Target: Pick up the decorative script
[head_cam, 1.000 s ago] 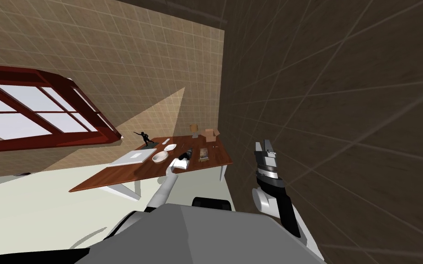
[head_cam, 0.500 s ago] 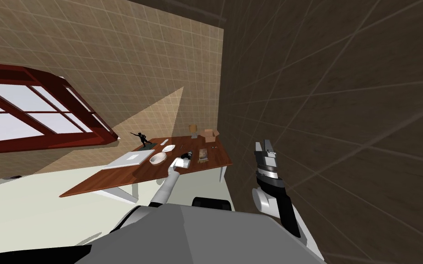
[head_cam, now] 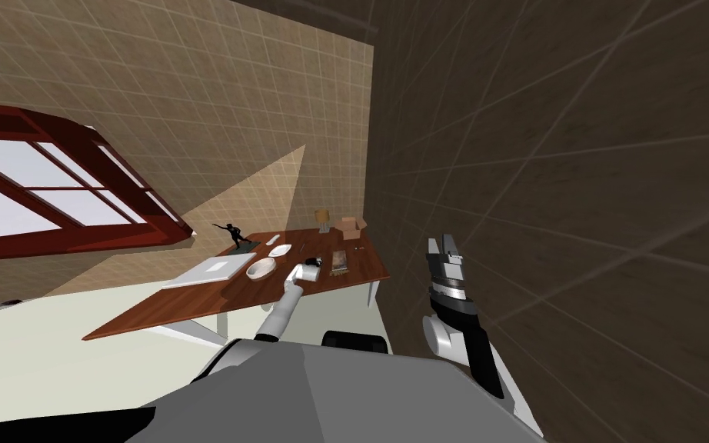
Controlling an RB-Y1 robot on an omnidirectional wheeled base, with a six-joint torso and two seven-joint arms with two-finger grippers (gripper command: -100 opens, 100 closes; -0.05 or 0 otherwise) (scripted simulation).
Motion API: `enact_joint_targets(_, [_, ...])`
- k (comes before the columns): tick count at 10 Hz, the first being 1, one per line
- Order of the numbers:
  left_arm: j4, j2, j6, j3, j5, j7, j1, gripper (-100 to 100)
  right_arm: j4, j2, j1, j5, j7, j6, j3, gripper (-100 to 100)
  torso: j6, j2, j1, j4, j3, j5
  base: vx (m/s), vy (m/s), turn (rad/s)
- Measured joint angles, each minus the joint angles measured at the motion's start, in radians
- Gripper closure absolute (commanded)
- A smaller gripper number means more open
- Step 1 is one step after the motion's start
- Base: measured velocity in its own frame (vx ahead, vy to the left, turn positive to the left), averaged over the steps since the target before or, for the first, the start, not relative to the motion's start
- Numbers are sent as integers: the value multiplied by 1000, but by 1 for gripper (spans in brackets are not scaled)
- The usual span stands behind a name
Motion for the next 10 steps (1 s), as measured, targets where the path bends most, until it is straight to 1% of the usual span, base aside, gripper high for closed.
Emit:
enact_joint_targets(1, [29, -3, 20, 4, 0, -2, -16, -100, 0, 0, 0, 0, 0, 0, 0, 0, 0, -1, 0, 0, 0, 0, 68, -7, -30])
enact_joint_targets(2, [37, -14, 54, 7, -7, -2, -22, -100, 0, 0, 0, 0, 0, 0, 0, 0, 0, -2, 0, 0, -1, 0, 68, -10, -35])
enact_joint_targets(3, [66, -22, 83, 11, -9, -5, -35, -100, 0, 0, 0, 0, 0, 0, 0, 0, 0, -2, -1, 0, -1, 0, 51, -9, -9])
enact_joint_targets(5, [98, -30, 123, 18, -7, -11, -51, -100, 0, 0, 0, 0, 0, 0, 0, 0, 0, -1, 0, 0, -1, 0, 51, -5, -18])
enact_joint_targets(6, [101, -46, 159, 20, -13, -12, -58, -100, 0, 0, 0, 0, 0, 0, 0, 0, 0, -1, -1, 0, -1, 0, 45, -10, -17])
enact_joint_targets(8, [133, -58, 185, 26, -11, -17, -72, -100, 0, 0, 0, 0, 0, 0, 0, 0, 0, 0, 0, 0, 0, 0, 47, -4, -20])
enact_joint_targets(10, [157, -96, 219, 30, -19, -20, -78, -100, 0, 0, 0, 0, 0, 0, 0, 0, 0, -1, -1, 0, -1, 0, 63, -9, -22])
